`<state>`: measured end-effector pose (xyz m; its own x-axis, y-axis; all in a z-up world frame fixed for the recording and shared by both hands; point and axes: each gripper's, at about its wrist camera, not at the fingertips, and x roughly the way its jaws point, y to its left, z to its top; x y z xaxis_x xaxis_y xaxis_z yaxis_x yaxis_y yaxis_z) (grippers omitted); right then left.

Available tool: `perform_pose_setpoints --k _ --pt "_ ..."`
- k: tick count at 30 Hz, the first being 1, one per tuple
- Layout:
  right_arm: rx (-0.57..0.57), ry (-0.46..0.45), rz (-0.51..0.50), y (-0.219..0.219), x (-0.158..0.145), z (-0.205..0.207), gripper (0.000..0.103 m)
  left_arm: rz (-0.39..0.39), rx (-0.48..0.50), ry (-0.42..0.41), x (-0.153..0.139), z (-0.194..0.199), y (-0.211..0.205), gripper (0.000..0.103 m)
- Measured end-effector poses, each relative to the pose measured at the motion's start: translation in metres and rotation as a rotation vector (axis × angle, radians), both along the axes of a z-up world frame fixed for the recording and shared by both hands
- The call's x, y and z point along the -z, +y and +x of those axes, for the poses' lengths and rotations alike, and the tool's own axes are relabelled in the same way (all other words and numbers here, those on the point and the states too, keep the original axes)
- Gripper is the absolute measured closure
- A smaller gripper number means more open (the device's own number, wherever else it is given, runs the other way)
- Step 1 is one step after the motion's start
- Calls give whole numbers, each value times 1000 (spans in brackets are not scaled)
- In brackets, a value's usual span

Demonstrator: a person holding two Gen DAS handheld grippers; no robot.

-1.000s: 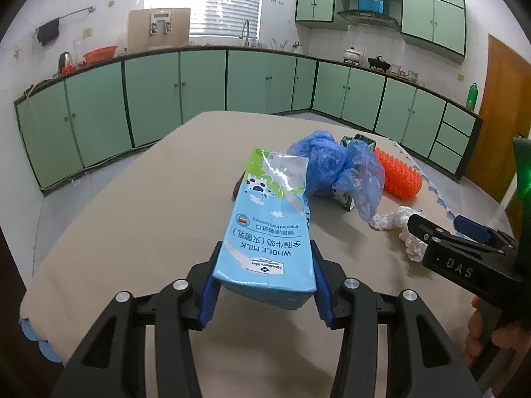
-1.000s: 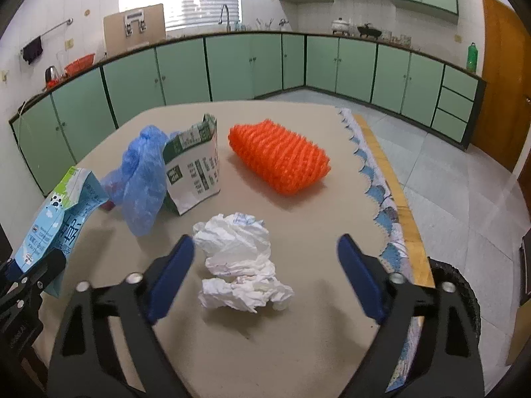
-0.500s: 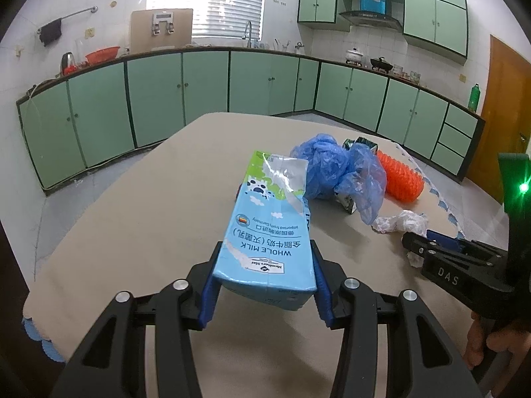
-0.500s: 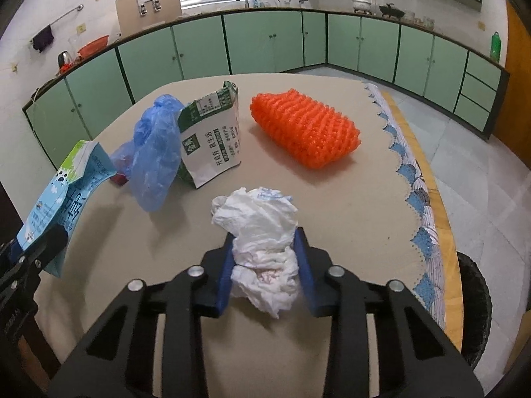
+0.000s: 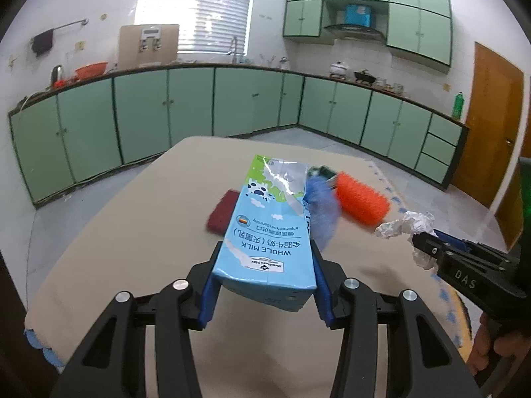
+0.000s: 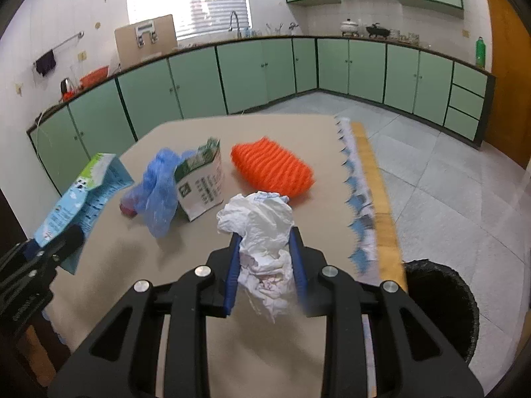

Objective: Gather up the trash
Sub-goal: 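Carry the carton and tissue over the bin and open both grippers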

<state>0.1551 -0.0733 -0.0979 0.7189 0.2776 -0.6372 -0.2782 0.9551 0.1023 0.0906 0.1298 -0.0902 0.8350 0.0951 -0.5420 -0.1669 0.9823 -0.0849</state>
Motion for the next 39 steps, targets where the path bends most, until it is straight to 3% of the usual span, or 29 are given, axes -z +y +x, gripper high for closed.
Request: perform_pose_setpoints --k 10,18,29,39 --pt "86 -73 12 -64 -33 -21 76 -4 135 -44 -21 8 -61 55" --pt "194 -101 -6 -125 -40 -38 76 -32 254 -45 -26 22 -114 55" --pt "361 -92 -22 -205 -26 -58 76 -37 432 -41 -23 42 -193 55" --pt "448 -76 -25 -246 -5 -64 76 -42 533 -35 -5 56 -257 56"
